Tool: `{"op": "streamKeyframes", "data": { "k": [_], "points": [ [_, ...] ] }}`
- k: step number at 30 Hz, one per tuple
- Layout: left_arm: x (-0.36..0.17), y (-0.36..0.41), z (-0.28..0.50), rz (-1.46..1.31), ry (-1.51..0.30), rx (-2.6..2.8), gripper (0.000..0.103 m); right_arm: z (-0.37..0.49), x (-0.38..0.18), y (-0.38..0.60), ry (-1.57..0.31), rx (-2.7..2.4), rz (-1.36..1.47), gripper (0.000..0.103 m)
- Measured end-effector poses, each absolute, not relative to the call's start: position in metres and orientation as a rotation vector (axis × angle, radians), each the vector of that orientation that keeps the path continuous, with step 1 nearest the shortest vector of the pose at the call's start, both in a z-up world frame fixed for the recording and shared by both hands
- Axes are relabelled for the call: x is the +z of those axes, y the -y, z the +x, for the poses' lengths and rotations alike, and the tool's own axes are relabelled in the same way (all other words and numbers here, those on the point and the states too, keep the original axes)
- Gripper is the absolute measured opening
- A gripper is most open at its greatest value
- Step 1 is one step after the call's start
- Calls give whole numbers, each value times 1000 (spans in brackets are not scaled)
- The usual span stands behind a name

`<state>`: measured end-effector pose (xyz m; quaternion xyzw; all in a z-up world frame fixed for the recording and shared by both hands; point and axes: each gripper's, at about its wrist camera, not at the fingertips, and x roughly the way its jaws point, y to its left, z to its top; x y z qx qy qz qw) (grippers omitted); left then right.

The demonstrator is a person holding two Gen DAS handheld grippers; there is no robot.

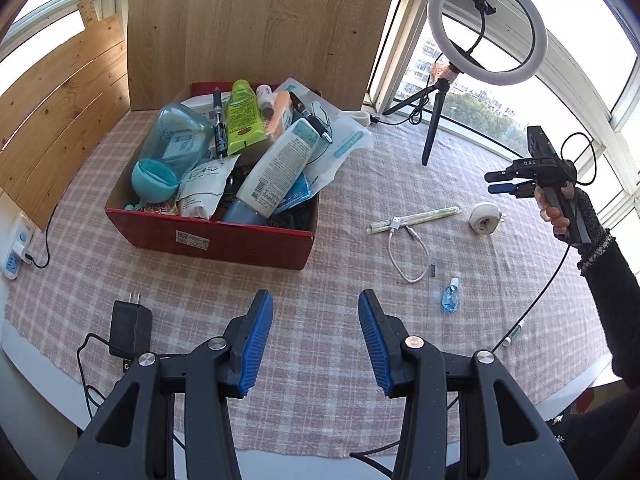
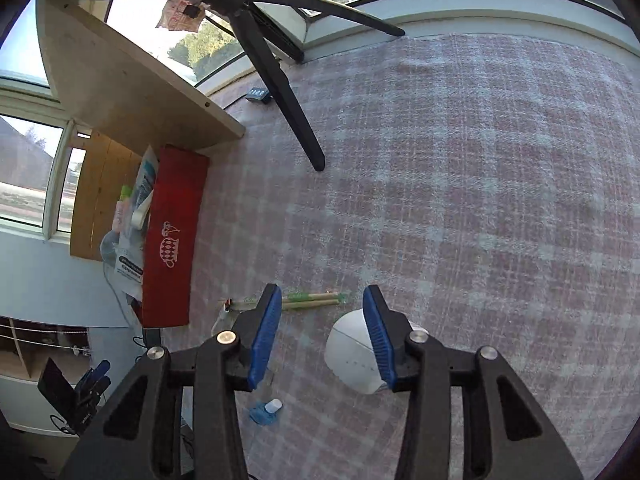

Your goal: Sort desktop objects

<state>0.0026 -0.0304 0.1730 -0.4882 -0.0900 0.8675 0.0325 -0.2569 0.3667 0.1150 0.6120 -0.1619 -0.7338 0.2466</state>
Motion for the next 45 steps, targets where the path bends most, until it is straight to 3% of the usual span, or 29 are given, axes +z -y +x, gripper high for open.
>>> {"op": "streamKeyframes", "data": {
  "k": [4,8,18,32,45],
  "points": [
    [183,10,-1,-1442,180,2634,42,-188,157,-387,335,-2231,1576,44],
    [184,-15,-9,-1404,96,2563,42,-130,135,-384,145,-2398,1557,44],
    [174,-110,-36,-1333,-62,2279,42,-8,69,-410,230,-2379,1781,44],
    [104,-288,-24,-1277,-402,1920,42,15,69,-465,474,-2522,1614,44],
    [74,-311,-33,-1348,-422,1901,41,-20,59,-424,294,-2465,1568,44]
  ]
}}
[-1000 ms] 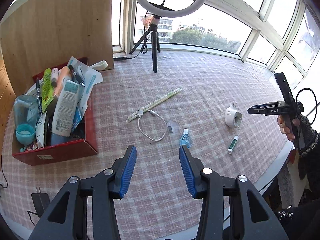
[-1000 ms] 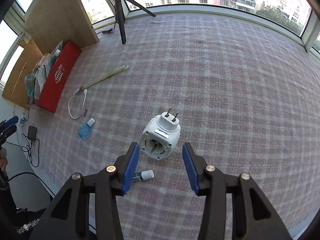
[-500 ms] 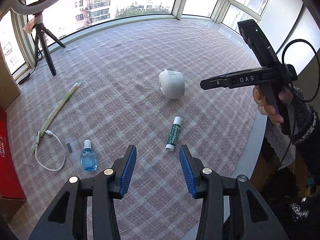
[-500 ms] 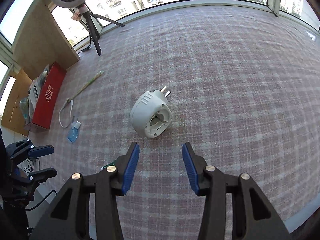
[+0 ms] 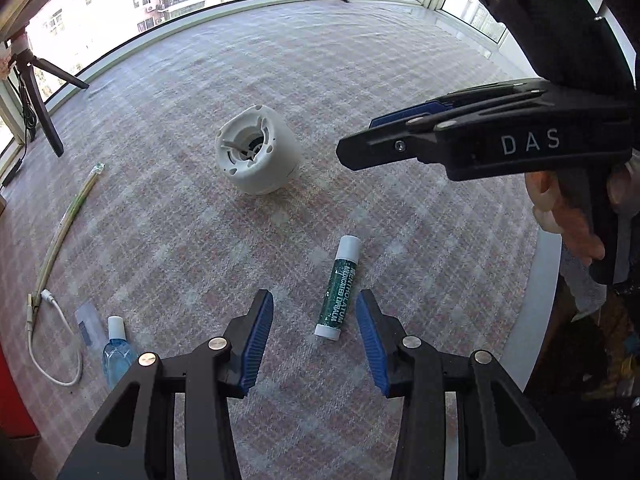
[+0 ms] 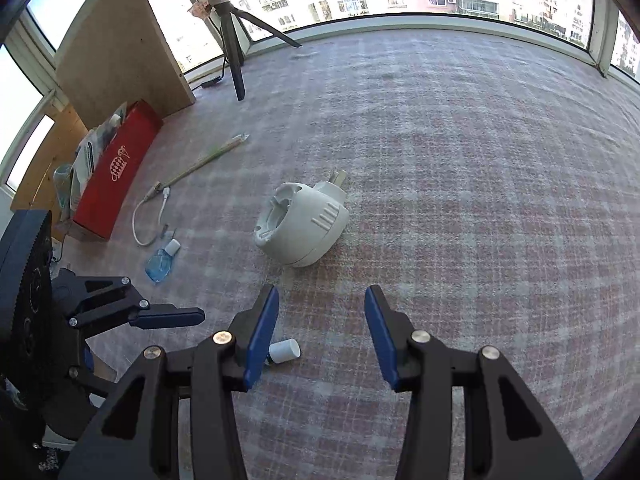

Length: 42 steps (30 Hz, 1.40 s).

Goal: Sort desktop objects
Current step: 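Grasp the white plug adapter with the right gripper while the left grasps the lip balm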

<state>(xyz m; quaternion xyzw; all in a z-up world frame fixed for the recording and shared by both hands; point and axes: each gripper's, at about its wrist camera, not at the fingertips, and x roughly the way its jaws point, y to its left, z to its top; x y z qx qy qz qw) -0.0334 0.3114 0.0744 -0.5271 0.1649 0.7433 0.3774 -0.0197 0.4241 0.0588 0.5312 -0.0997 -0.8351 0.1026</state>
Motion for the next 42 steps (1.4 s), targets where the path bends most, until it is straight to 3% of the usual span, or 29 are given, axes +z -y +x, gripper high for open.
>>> {"op": "streamKeyframes", "data": {
  "k": [7,9,32,35,36,38,40,42],
  "points": [
    [72,-312,-30,-1346,-468,1883,41,-54,52,-438,497,-2384,1650,45],
    [69,-315,-30,-1350,-483,1871,41,-61,51,-434,479,-2385,1680,56],
    [56,-315,-24,-1374,-507,1804,39,-86,16,-426,541,-2345,1775,56],
    [57,-312,-22,-1364,-507,1819,27,-88,10,-425,599,-2326,1760,56],
    [56,-310,-23,-1365,-500,1825,16,-88,9,-425,626,-2319,1753,55],
    [57,-303,-23,-1376,-465,1818,14,-87,7,-427,686,-2305,1745,52],
    [58,-296,-23,-1383,-438,1812,14,-86,7,-429,746,-2278,1730,38],
    [59,-290,-22,-1384,-422,1810,14,-84,6,-433,800,-2257,1727,36]
  ]
}}
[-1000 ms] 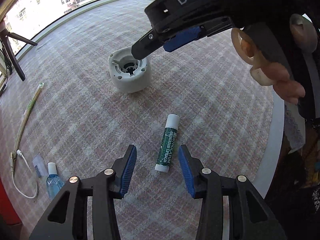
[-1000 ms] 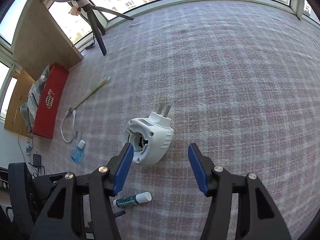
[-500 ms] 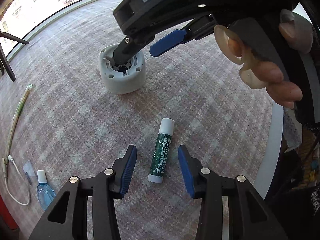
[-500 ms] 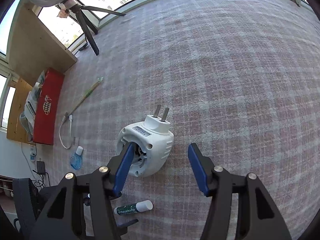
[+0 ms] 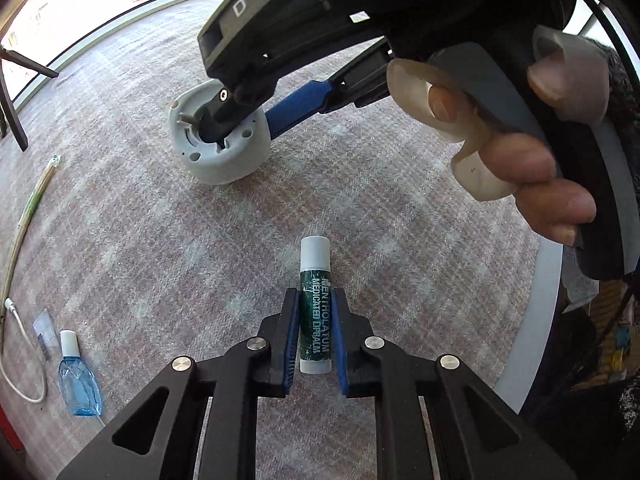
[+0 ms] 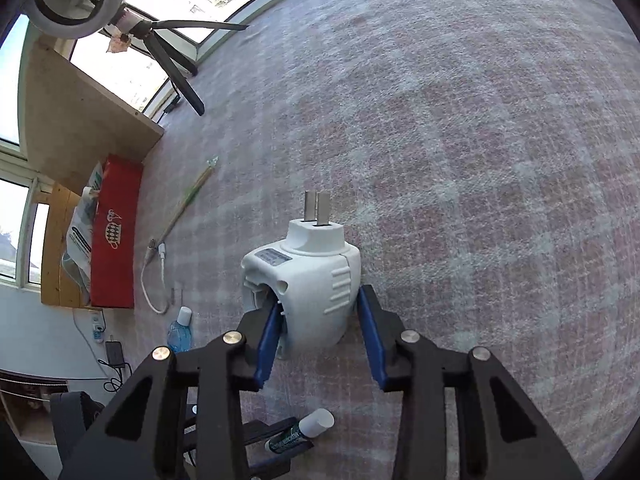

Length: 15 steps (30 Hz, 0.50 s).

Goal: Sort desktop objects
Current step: 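Grasp the white plug adapter with the right gripper while the left grasps the lip balm, then carry the plug adapter and lip balm into the red box and open both grippers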

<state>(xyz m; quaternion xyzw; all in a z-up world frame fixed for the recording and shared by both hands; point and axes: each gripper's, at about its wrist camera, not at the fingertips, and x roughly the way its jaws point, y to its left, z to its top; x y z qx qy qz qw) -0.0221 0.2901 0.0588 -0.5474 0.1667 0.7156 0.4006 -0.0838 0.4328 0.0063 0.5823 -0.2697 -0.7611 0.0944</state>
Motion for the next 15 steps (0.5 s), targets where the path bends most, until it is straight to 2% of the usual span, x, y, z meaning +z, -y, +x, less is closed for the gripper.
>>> {"op": "streamKeyframes", "data": {
  "k": [7,15],
  "points": [
    [87,-251,-21,-1355,-336,1877,14,-72,24,-440,925,-2277,1630,36],
    [146,-152,-25,-1310,-210,2085,14,-73,99,-404,818,-2357,1449,36]
  ]
}}
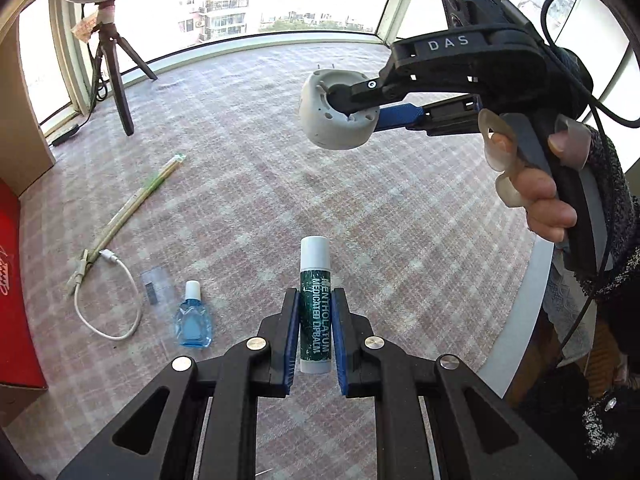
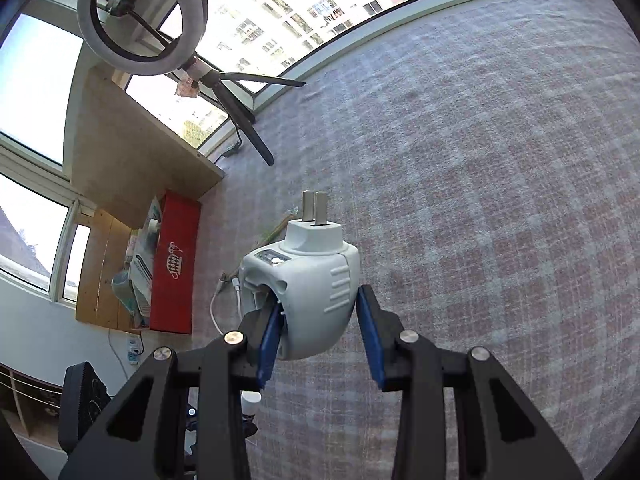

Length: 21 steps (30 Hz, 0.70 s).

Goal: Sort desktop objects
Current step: 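Carry the plug adapter and lip balm into the red box and open both grippers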

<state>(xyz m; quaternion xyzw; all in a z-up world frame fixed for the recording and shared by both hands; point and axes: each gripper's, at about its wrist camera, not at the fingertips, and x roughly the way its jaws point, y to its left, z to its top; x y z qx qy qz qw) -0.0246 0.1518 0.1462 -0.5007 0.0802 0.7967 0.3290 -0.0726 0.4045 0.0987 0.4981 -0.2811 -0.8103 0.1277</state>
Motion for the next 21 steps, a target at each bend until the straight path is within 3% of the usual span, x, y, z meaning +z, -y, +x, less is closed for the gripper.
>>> {"op": "streamKeyframes", "data": {
  "k": [10,21],
  "points": [
    [161,-23,-23,-1293,-35,2459,14,-104,188,-259,536,-2302,1252,36],
    [174,141,-73,-1371,10,2689,14,-179,218,-63,194,-2236,1200,36]
  ]
}}
